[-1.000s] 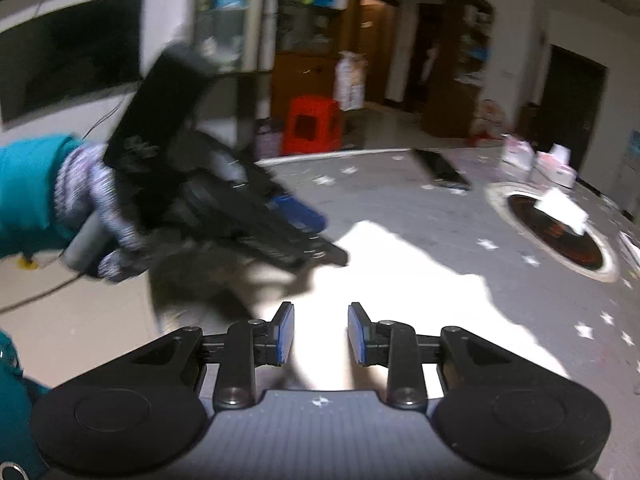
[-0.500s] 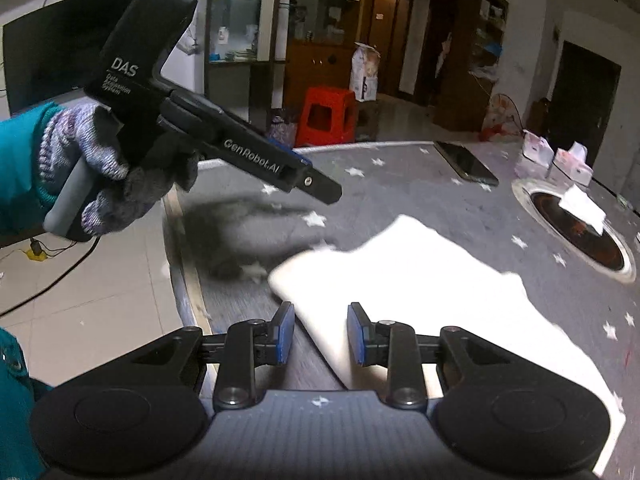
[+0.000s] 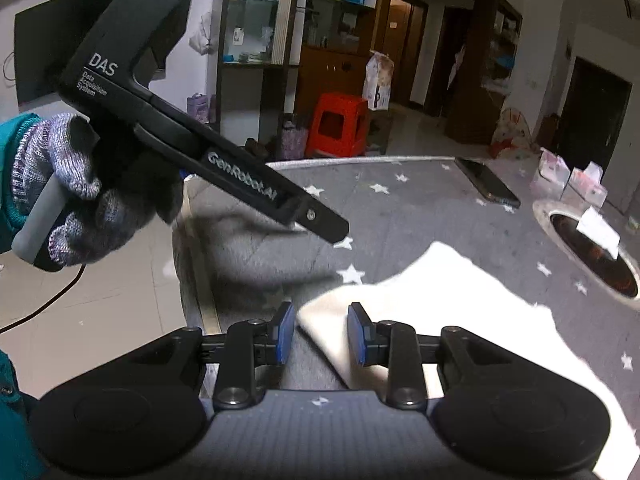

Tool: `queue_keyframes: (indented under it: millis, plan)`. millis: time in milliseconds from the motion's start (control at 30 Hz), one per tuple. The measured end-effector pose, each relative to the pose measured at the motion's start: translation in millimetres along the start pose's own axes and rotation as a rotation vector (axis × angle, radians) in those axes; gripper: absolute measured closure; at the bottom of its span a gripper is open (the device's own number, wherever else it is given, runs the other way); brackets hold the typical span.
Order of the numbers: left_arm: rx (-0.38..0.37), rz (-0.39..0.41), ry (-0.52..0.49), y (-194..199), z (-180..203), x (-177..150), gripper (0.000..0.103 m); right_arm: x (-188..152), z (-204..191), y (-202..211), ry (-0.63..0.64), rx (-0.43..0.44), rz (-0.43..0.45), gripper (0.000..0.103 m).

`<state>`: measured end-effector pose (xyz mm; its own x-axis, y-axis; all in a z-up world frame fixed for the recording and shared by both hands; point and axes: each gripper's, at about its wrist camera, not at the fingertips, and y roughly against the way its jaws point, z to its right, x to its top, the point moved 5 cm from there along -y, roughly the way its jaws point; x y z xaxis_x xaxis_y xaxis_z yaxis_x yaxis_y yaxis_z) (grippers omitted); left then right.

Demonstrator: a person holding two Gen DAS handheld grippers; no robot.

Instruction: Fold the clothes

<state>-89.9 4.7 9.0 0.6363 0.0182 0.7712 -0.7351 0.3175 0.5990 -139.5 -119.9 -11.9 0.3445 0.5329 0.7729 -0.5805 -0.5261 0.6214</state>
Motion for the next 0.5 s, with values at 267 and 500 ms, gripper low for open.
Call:
queue_keyframes:
  millis: [267, 500]
  plan:
    - [-0.055, -0.033, 0.083, -5.9, 6.1, -3.7, 0.03, -1.7, 5.4, -8.8, -0.041, 0.01, 0.007, 0.094]
    - [-0.187, -0.104, 0.304, -26.4, 11.3, 2.1, 0.026, 11.0, 19.7, 20.0, -0.138, 0.028, 0.097, 0.095]
